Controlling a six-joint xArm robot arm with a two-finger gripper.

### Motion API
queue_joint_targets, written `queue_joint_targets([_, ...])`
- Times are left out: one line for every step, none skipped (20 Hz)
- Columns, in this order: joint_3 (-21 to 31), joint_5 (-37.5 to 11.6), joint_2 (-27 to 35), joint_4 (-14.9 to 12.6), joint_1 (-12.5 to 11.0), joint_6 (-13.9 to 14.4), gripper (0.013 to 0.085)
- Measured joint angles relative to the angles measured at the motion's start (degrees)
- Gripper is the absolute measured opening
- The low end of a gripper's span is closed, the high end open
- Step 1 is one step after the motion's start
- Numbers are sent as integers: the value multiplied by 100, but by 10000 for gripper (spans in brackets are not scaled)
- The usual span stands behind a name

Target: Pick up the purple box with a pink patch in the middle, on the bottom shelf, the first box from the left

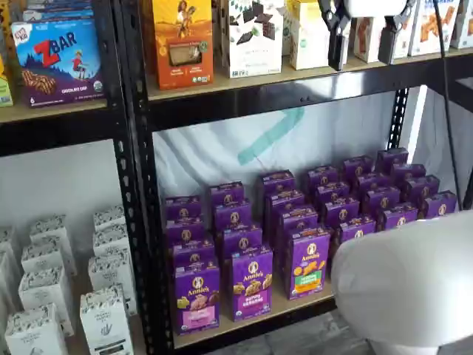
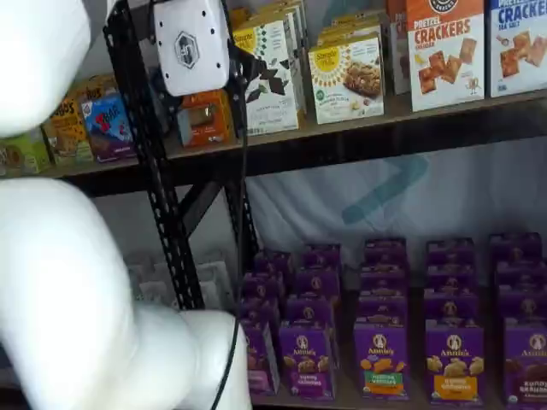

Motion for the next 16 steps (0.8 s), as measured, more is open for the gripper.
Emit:
queue_joint_targets([8,-7,-6,77,-67,-38,850])
queue_joint_targets([40,-36,-36,358,-334,-167,850])
queue_joint_targets([61,-58,-54,499,-450,-230,850])
queue_joint_targets([74,-73,-64,572,-504,-265,850])
queue_joint_targets([83,-82,-69,607,-528,-283,850])
queue_joint_targets([89,-87,-70,617,-531,-285,850])
queue_joint_targets([98,-93,-72,618,-526,-282,850])
queue_joint_targets([115,-110,-78,615,-512,-275,850])
queue_joint_targets([138,-135,-87,598,-484,-257,850])
queue_joint_targets([177,-175,-101,578,-445,-231,850])
queue_joint_targets([214,-212,-112,561,-406,-204,850])
queue_joint_targets([267,-254,-121,525,-338,-156,850])
queue_joint_targets([319,-284,-123,512,-293,-118,850])
queue_joint_targets([374,-317,-126,491,-242,-78,850])
queue_joint_targets([432,-359,-136,459,-185,-38,850])
queue_joint_targets([502,-417,-153,432,-131,3,850])
